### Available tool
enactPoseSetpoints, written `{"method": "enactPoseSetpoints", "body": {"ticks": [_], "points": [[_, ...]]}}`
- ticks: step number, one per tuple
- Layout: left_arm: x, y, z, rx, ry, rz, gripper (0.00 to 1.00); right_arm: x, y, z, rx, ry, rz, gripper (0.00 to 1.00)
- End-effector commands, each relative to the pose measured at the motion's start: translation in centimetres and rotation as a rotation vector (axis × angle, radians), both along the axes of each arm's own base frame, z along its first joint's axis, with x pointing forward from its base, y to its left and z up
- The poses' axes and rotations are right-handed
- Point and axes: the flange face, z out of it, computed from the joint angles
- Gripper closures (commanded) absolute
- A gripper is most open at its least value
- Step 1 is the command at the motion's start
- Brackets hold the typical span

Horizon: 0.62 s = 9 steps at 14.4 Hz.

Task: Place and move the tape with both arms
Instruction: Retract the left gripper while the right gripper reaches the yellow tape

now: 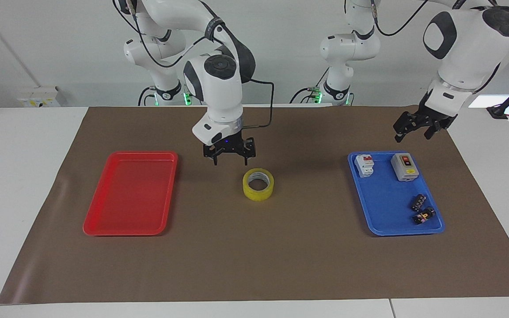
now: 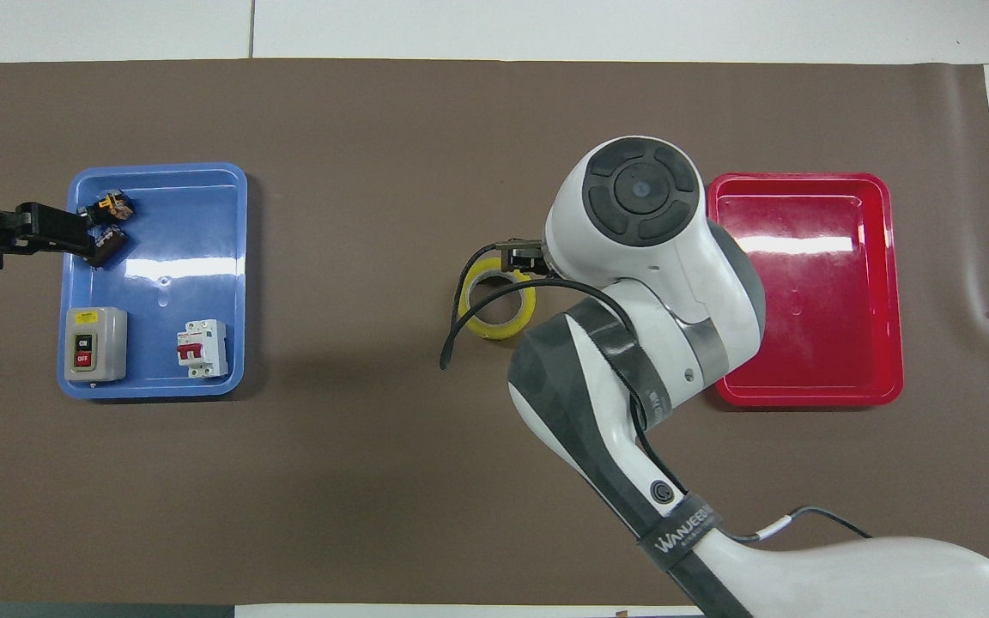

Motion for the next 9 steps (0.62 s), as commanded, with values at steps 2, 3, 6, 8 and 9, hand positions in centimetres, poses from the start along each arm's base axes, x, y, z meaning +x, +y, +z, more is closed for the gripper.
{"method": "enactPoseSetpoints", "body": {"ticks": [2,3,6,8,9], "points": [[0.0,0.8,0.9,-0.026,0.036,-0.003,0.0,1.1,2.9,-6.8,-0.001,-0.023,0.003,0.0],[-0.5,0.8,0.6,-0.025,0.053,-0.005,0.0,1.1,3.2,-8.0,-0.006,-0.019,0.013,0.0],[-1.7,0.7,0.5,-0.024,0.073,-0.008,0.0,-0.1,3.6,-11.3,-0.015,-0.021,0.065,0.0],[-1.6,0.6,0.4,-0.023,0.068,-0.012,0.0,-1.4,3.2,-12.9,-0.036,0.008,0.146,0.0],[-1.6,0.7,0.5,-0.023,0.063,-0.011,0.0,-1.8,2.9,-13.3,-0.034,0.002,0.174,0.0]]}}
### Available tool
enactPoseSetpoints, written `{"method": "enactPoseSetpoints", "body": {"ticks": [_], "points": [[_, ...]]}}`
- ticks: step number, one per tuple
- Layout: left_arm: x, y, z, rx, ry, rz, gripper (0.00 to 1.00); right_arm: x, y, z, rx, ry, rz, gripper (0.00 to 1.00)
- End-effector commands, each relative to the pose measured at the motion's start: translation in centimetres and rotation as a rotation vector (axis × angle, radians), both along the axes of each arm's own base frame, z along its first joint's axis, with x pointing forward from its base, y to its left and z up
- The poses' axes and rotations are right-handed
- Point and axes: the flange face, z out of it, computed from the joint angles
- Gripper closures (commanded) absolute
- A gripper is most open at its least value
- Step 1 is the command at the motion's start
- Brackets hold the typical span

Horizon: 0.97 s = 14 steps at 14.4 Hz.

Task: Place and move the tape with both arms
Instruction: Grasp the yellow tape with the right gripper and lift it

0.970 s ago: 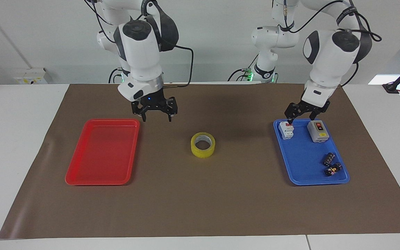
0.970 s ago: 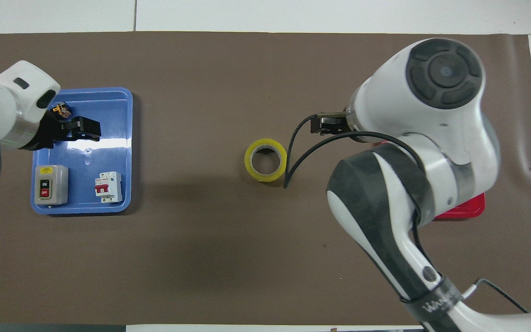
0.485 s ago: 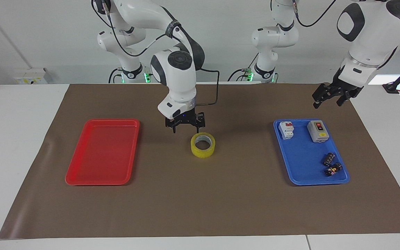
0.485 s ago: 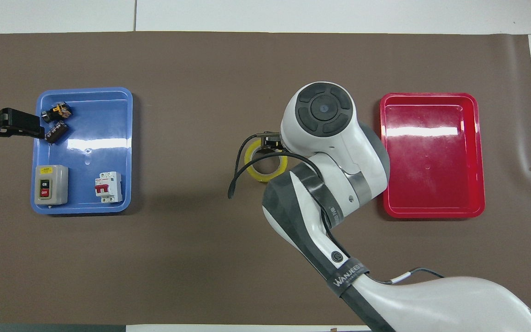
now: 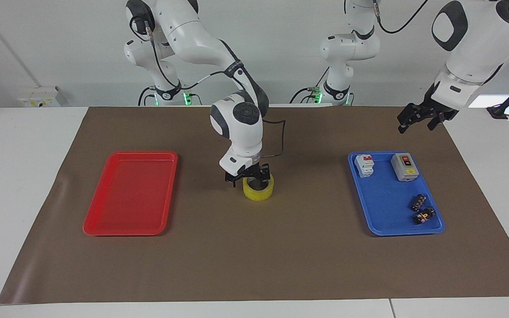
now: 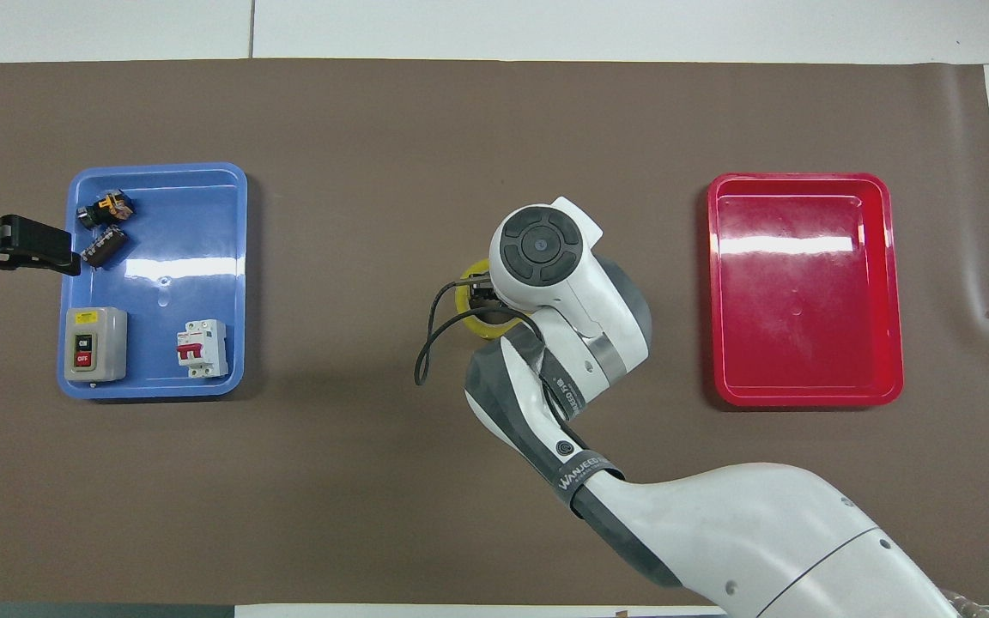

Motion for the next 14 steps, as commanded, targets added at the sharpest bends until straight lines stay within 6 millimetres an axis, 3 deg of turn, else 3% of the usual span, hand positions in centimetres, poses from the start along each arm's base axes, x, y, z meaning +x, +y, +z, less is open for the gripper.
{"method": "enactPoseSetpoints", "body": {"ticks": [1,7,9,14], "points": [[-0.8,0.1,0.3,-0.02,0.001,-0.015,0.0,-1.6,-1.1,-0.9,-0.001,-0.024,0.082,0.0],[-0.8,0.0,0.5,-0.018,-0.008,-0.054,0.0,-1.5,-1.6,-1.5,0.023,-0.061,0.097,0.01],[-0.8,0.1,0.6,-0.018,-0.009,-0.052,0.0,-1.5,-1.6,-1.7,0.029,-0.069,0.096,0.11],[-0.8,0.0,0.6,-0.018,-0.009,-0.054,0.0,-1.1,-2.0,-2.0,0.055,-0.099,0.081,0.24]]}}
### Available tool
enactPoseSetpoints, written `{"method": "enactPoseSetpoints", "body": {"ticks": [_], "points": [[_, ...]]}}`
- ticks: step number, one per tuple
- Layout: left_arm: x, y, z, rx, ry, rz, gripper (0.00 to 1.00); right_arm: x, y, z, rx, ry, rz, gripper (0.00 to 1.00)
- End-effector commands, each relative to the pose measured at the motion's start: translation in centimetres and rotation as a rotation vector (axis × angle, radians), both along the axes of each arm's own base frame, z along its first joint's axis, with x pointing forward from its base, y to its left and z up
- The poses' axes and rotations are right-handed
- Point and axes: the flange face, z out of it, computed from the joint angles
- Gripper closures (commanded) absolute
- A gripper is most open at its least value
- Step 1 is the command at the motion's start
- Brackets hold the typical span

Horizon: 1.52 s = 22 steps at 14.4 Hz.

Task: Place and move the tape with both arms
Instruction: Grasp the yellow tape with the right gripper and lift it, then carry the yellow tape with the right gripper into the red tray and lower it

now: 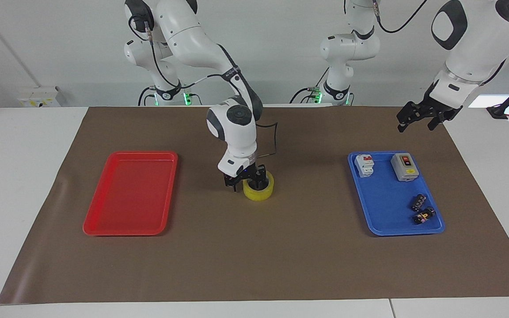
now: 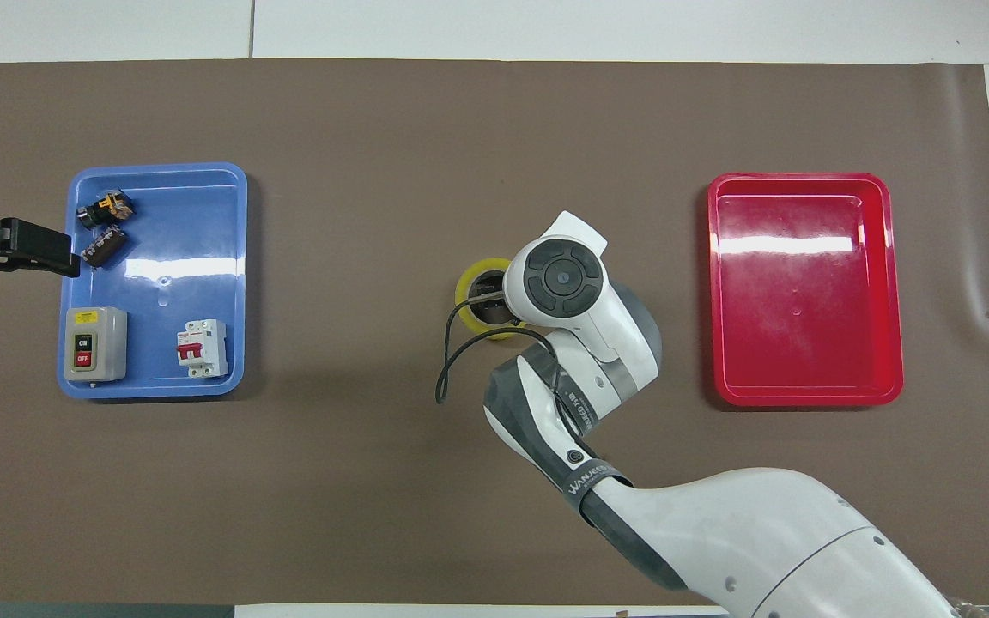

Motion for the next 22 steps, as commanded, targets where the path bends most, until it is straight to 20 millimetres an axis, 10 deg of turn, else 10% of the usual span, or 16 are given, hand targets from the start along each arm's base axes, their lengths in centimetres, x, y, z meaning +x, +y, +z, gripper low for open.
{"method": "enactPoseSetpoints", "body": {"ticks": [1,5,6,13,18,22], "points": [[-0.7,0.2,0.4,-0.017,-0.004,-0.011,0.0,-0.6,-0.9,-0.3,0.013,-0.02,0.009,0.27],[-0.7,0.2,0.4,-0.017,-0.004,-0.011,0.0,-0.8,-0.7,-1.0,0.014,-0.016,0.004,0.65],[-0.7,0.3,0.4,-0.017,-0.004,-0.009,0.0,-0.7,-0.7,-1.4,0.014,-0.016,0.001,1.0],[-0.7,0.2,0.4,-0.017,-0.005,-0.009,0.0,4.7,-3.5,6.7,-0.004,0.058,-0.108,1.0],[-0.7,0.2,0.4,-0.017,-0.005,-0.009,0.0,7.3,-18.4,15.7,-0.015,0.057,-0.165,1.0],[-0.7,0.2,0.4,-0.017,-0.004,-0.009,0.0,7.8,-30.1,15.3,-0.045,0.111,-0.083,1.0]]}}
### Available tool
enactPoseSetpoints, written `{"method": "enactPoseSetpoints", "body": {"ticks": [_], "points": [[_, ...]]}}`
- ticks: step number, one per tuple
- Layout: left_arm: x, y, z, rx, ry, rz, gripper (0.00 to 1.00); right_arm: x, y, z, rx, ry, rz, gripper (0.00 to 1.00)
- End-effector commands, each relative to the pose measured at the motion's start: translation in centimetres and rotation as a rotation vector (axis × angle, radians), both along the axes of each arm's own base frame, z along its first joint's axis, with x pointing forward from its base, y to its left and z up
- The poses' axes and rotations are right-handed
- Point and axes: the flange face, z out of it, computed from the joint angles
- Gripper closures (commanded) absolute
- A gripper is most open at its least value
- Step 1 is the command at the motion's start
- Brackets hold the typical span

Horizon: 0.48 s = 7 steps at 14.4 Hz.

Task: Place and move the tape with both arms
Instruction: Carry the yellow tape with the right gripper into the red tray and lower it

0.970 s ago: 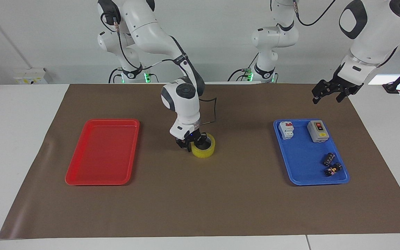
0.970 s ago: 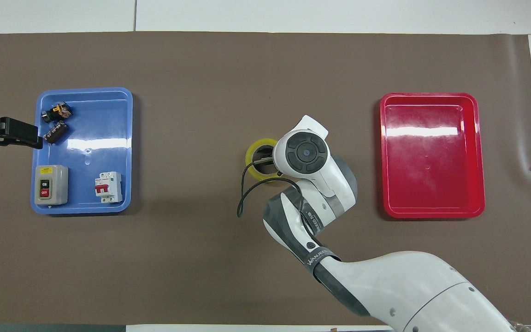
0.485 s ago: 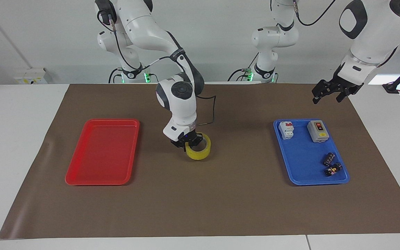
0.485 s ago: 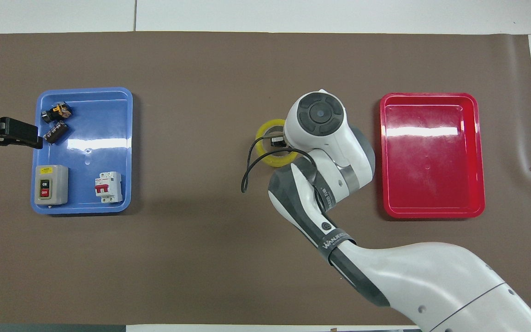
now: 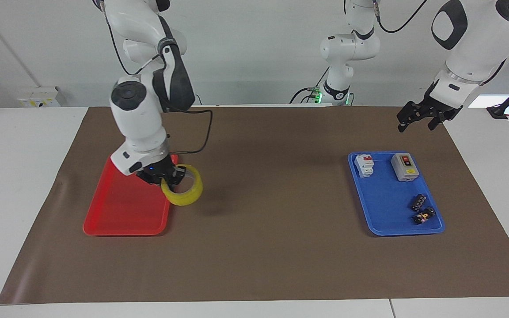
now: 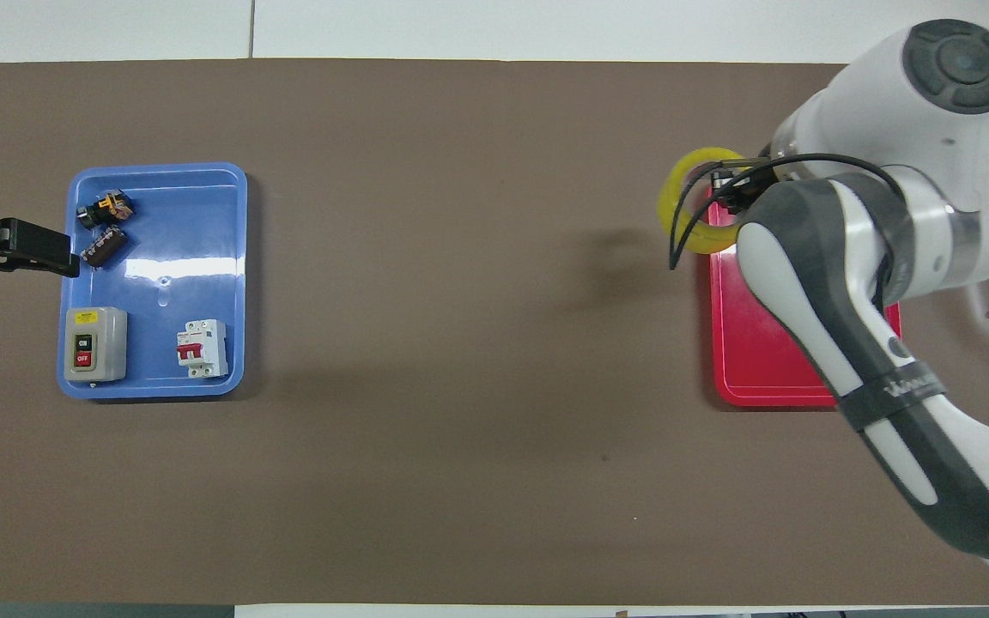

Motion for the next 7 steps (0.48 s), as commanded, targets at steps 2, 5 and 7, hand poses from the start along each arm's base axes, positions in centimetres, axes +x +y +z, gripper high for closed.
{"method": "enactPoseSetpoints", "body": {"ticks": [2,5,7], "points": [[-0.7,0.1,0.3,-0.017,-0.003,-0.011,0.0,-1.5,-7.5,-2.3,0.01,0.039,0.091,1.0],[-0.6,0.1,0.4,-0.017,-0.005,-0.011,0.0,-4.4,-11.7,-6.5,0.005,-0.005,0.139,1.0],[-0.7,0.3,0.4,-0.017,-0.005,-0.008,0.0,-6.2,-14.2,-9.3,-0.003,-0.036,0.155,1.0]]}}
